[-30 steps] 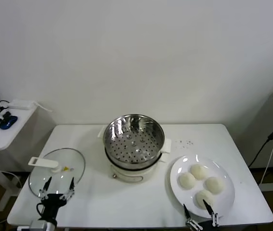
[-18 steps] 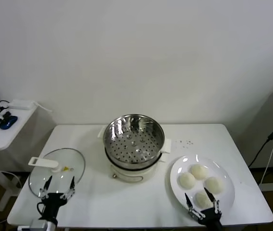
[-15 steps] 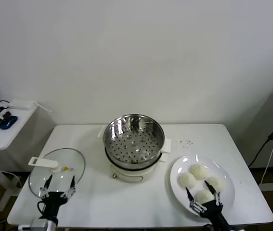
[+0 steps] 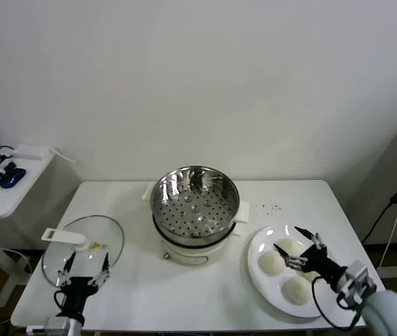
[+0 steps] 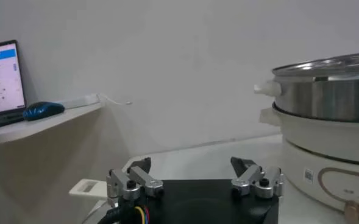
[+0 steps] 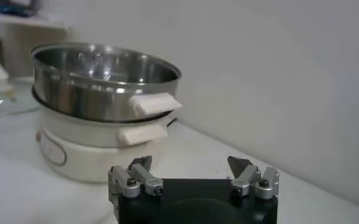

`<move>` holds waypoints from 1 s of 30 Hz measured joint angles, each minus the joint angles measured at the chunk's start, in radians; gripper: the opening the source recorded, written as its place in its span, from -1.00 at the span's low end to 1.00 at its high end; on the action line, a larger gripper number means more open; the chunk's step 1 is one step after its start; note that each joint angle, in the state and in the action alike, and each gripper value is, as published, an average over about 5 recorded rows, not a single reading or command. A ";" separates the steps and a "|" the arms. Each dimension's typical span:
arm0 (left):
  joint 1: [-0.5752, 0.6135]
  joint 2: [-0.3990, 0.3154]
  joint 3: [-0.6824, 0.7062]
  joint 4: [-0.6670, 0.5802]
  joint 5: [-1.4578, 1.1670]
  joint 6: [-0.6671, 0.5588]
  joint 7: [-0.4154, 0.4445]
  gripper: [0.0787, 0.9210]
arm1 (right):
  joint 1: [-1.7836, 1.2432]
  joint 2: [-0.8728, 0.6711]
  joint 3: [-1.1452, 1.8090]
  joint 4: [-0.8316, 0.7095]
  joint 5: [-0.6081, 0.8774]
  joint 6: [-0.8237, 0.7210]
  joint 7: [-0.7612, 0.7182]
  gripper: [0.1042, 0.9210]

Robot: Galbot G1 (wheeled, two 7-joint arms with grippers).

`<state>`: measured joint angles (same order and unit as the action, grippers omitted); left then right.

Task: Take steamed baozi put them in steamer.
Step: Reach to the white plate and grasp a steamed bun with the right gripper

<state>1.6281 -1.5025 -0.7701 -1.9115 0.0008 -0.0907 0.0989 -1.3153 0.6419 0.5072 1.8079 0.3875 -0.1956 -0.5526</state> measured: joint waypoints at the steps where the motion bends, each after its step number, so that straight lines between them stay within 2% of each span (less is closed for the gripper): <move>1: 0.001 0.001 0.000 0.000 -0.001 -0.001 0.000 0.77 | 0.030 -0.026 -0.018 -0.018 -0.004 -0.004 -0.035 0.76; 7: 0.003 0.005 0.005 0.002 -0.005 -0.006 -0.001 0.77 | 0.256 -0.161 -0.191 -0.120 -0.025 -0.014 -0.223 0.76; 13: 0.003 0.013 0.007 0.003 -0.009 -0.007 -0.001 0.77 | 0.614 -0.223 -0.521 -0.229 -0.042 -0.010 -0.373 0.76; 23: -0.007 0.017 0.008 -0.003 -0.013 0.004 -0.001 0.77 | 1.226 -0.171 -1.163 -0.425 -0.056 0.014 -0.515 0.76; 30: -0.015 0.017 0.011 -0.009 -0.004 0.013 0.000 0.77 | 1.442 -0.104 -1.466 -0.525 -0.069 0.017 -0.550 0.76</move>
<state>1.6130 -1.4853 -0.7595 -1.9202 -0.0032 -0.0778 0.0989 0.1271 0.5376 -0.9588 1.2827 0.3182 -0.1786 -1.1031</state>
